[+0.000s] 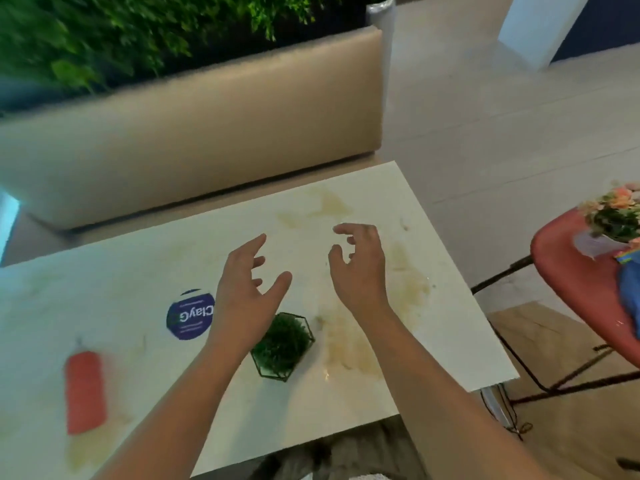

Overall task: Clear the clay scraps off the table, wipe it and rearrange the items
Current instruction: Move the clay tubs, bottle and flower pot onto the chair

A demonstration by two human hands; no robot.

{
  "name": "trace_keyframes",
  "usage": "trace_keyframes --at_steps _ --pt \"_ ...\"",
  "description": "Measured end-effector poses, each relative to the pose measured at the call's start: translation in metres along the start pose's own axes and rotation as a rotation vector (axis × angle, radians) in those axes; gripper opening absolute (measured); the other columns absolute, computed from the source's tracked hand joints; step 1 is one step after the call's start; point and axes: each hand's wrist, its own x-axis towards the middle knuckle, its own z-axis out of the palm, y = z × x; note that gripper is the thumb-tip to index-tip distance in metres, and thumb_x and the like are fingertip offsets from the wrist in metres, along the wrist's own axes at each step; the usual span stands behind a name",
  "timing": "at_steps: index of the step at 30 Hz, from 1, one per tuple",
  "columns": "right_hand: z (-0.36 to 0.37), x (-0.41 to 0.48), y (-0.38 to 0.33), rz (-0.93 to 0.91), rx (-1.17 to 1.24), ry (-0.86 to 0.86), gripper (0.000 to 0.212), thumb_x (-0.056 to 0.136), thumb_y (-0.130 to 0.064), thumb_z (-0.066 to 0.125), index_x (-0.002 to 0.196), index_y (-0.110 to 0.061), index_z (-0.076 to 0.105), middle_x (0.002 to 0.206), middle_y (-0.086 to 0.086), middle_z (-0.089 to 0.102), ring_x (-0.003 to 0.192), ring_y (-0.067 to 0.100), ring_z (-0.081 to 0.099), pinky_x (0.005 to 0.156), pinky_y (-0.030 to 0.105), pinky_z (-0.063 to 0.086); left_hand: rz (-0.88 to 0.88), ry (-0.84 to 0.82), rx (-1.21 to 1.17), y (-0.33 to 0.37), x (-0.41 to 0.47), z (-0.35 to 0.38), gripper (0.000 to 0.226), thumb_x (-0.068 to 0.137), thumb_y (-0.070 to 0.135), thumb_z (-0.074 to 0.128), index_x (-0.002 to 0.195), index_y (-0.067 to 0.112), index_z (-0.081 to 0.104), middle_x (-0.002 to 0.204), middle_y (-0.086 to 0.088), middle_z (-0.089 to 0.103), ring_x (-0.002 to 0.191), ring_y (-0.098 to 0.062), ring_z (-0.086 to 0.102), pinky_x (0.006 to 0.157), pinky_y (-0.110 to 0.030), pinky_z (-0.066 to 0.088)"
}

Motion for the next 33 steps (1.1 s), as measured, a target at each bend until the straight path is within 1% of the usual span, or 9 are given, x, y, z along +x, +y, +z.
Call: trace_keyframes --at_steps 4,10,13,15,18,20,23,28,33 --pt "0.044 -0.016 -0.028 -0.054 -0.032 -0.132 0.029 0.095 -0.012 0.058 0.119 -0.027 0.06 0.12 -0.013 0.044 0.121 0.014 0.049 0.092 0.028 0.044 -0.058 0.058 0.012 -0.029 -0.011 -0.05 0.065 0.092 0.032 0.075 0.149 0.039 0.044 0.144 0.015 0.044 0.119 0.001 0.052 0.089 -0.015 0.046" --pt "0.084 -0.029 -0.049 -0.1 -0.053 -0.343 0.033 0.096 -0.015 0.06 0.125 -0.029 0.057 0.125 -0.014 0.043 0.126 0.014 0.046 0.096 0.024 0.039 -0.189 0.154 0.027 -0.06 -0.03 -0.093 0.067 0.09 0.031 0.078 0.148 0.036 0.045 0.145 0.01 0.045 0.122 -0.007 0.055 0.097 -0.036 0.057" --pt "0.097 -0.031 -0.056 -0.148 -0.1 -0.466 0.037 0.095 -0.018 0.061 0.13 -0.028 0.055 0.132 -0.008 0.045 0.128 0.016 0.045 0.095 0.025 0.039 -0.24 0.196 0.023 -0.072 -0.042 -0.107 0.069 0.088 0.028 0.08 0.148 0.035 0.047 0.142 0.01 0.045 0.114 0.002 0.055 0.085 -0.011 0.053" --pt "0.106 -0.033 -0.062 -0.175 -0.115 -0.543 0.04 0.096 -0.02 0.062 0.133 -0.028 0.052 0.137 -0.006 0.044 0.129 0.015 0.043 0.093 0.021 0.037 -0.283 0.238 0.025 -0.078 -0.053 -0.117 0.07 0.087 0.029 0.081 0.148 0.034 0.047 0.142 0.01 0.045 0.115 0.0 0.055 0.078 -0.005 0.046" --pt "0.121 -0.039 -0.07 -0.222 -0.138 -0.64 0.045 0.096 -0.025 0.065 0.138 -0.028 0.049 0.141 -0.006 0.043 0.13 0.01 0.041 0.081 0.004 0.032 -0.328 0.313 0.083 -0.084 -0.068 -0.132 0.071 0.088 0.034 0.08 0.15 0.032 0.046 0.139 0.014 0.041 0.119 -0.005 0.052 0.087 -0.018 0.044" --pt "0.132 -0.047 -0.074 -0.231 -0.141 -0.7 0.048 0.095 -0.026 0.067 0.139 -0.029 0.048 0.142 -0.006 0.043 0.129 0.01 0.041 0.075 -0.001 0.029 -0.367 0.361 0.104 -0.089 -0.08 -0.142 0.07 0.089 0.036 0.079 0.15 0.033 0.045 0.136 0.018 0.038 0.119 -0.005 0.051 0.09 -0.023 0.044" --pt "0.151 -0.064 -0.084 -0.258 -0.13 -0.781 0.051 0.093 -0.023 0.069 0.139 -0.03 0.048 0.141 -0.007 0.043 0.128 0.011 0.042 0.082 0.004 0.034 -0.407 0.423 0.121 -0.1 -0.099 -0.161 0.071 0.09 0.036 0.077 0.152 0.033 0.044 0.147 0.01 0.041 0.121 -0.008 0.053 0.094 -0.025 0.045" --pt "0.196 -0.095 -0.113 -0.335 -0.128 -0.881 0.046 0.095 -0.024 0.065 0.138 -0.029 0.048 0.139 -0.007 0.042 0.116 0.01 0.042 0.1 0.029 0.043 -0.491 0.532 0.105 -0.127 -0.127 -0.207 0.07 0.09 0.037 0.076 0.152 0.035 0.043 0.15 0.006 0.041 0.121 -0.008 0.053 0.1 -0.032 0.05" --pt "0.26 -0.124 -0.133 -0.386 -0.191 -0.917 0.044 0.096 -0.025 0.063 0.138 -0.028 0.049 0.143 -0.005 0.043 0.132 0.015 0.041 0.099 0.024 0.032 -0.522 0.641 0.06 -0.175 -0.141 -0.262 0.069 0.091 0.036 0.076 0.151 0.034 0.044 0.145 0.006 0.044 0.121 -0.005 0.052 0.096 -0.029 0.048"
